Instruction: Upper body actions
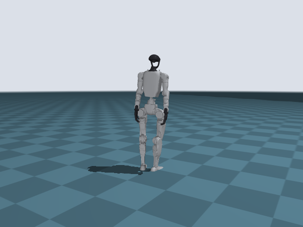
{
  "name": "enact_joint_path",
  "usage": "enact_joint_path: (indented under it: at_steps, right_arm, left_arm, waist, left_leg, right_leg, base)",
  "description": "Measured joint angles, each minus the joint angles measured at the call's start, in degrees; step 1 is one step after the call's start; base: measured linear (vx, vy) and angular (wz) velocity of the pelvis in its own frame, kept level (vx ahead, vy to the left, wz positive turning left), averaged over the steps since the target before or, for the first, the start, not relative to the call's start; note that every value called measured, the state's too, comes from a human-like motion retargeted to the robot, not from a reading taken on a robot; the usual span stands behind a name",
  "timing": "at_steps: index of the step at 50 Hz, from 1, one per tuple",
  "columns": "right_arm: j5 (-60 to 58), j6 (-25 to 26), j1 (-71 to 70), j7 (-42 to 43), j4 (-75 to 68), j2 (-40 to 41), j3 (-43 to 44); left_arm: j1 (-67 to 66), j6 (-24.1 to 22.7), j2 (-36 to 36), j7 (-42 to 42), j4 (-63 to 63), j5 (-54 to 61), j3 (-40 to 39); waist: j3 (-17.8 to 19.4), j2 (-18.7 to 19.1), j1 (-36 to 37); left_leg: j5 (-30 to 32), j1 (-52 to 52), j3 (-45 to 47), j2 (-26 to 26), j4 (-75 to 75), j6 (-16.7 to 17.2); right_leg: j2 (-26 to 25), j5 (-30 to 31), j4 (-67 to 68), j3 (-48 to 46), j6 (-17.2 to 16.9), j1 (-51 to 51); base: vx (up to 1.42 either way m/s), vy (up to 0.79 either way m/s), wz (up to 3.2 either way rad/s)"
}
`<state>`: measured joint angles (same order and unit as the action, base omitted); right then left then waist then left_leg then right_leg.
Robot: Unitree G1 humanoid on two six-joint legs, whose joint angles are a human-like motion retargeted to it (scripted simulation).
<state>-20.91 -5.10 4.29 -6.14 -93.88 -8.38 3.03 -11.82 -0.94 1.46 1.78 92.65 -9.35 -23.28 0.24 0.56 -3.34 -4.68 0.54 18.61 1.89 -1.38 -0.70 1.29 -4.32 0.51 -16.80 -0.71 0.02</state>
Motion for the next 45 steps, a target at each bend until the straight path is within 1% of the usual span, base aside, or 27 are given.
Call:
enact_joint_path:
  at_steps: [5, 10, 12, 19, 28, 45]
  right_arm:
    - [-10.7, 2.0, -1.8, 3.1, 0.9, 0.2, -3.5]
    - [-15.6, 1.9, -2.4, 4.5, 1.9, 1.1, -5.1]
    - [-15.9, 1.8, -2.4, 4.4, 2.2, 1.3, -5.2]
    - [-15.4, 1.7, -2.6, 4.3, 2.0, 1.3, -4.9]
    - [-13.3, 2.0, -2.2, 3.6, 1.7, 1.1, -3.9]
    - [-15.0, 3.1, -1.8, 3.4, 1.6, 1.1, -4.4]
  left_arm:
    - [1.4, 2.5, -2.7, -0.7, -2.6, -8.0, 3.6]
    - [1.7, 0.5, -3.8, -3.3, -5.8, -14.0, 5.9]
    - [1.9, 0.1, -3.9, -2.3, -6.1, -14.8, 6.0]
    - [2.6, 1.2, -2.4, 1.6, -5.5, -12.2, 3.8]
    - [2.6, 1.9, -2.5, 1.9, -5.3, -11.6, 2.9]
    - [2.9, 2.6, -2.3, 2.1, -5.0, -11.7, 3.0]
  waist:
    - [-0.7, 0.1, 1.0]
    - [-1.2, 0.0, 1.8]
    - [-1.5, -0.1, 1.2]
    - [-2.4, 0.0, 0.3]
    - [-2.7, -0.1, 0.8]
    - [-2.9, -0.1, 0.8]
  left_leg:
    - [-0.2, 0.1, 0.0, 0.0, 0.3, -0.2]
    - [-0.3, 0.0, 0.0, -0.1, 0.3, -0.1]
    - [-0.2, -0.2, -0.7, 0.1, 0.2, -0.2]
    - [-0.3, -0.3, -1.4, 0.3, 0.5, -0.4]
    - [-0.6, 0.2, -0.4, 0.2, 0.7, -0.5]
    - [-0.9, 0.3, 0.1, 0.4, 0.8, -0.5]
  right_leg:
    - [0.1, -0.4, -0.1, -0.2, -0.5, 0.2]
    - [0.0, -0.7, -0.1, -0.1, -0.6, 0.3]
    - [0.1, -0.8, -0.1, -0.8, -0.6, 0.4]
    - [-0.1, -1.0, -0.1, -1.6, -0.6, 0.2]
    - [-0.3, -1.3, 0.0, -0.7, -0.8, 0.3]
    - [-0.4, -1.2, 0.0, -0.1, -0.5, 0.0]
  base:
    - [0.0, -0.01, 0.0]
    - [0.01, 0.0, 0.05]
    - [0.03, -0.01, 0.31]
    - [0.0, 0.0, 0.03]
    - [0.0, 0.0, 0.0]
    - [0.0, 0.0, 0.0]
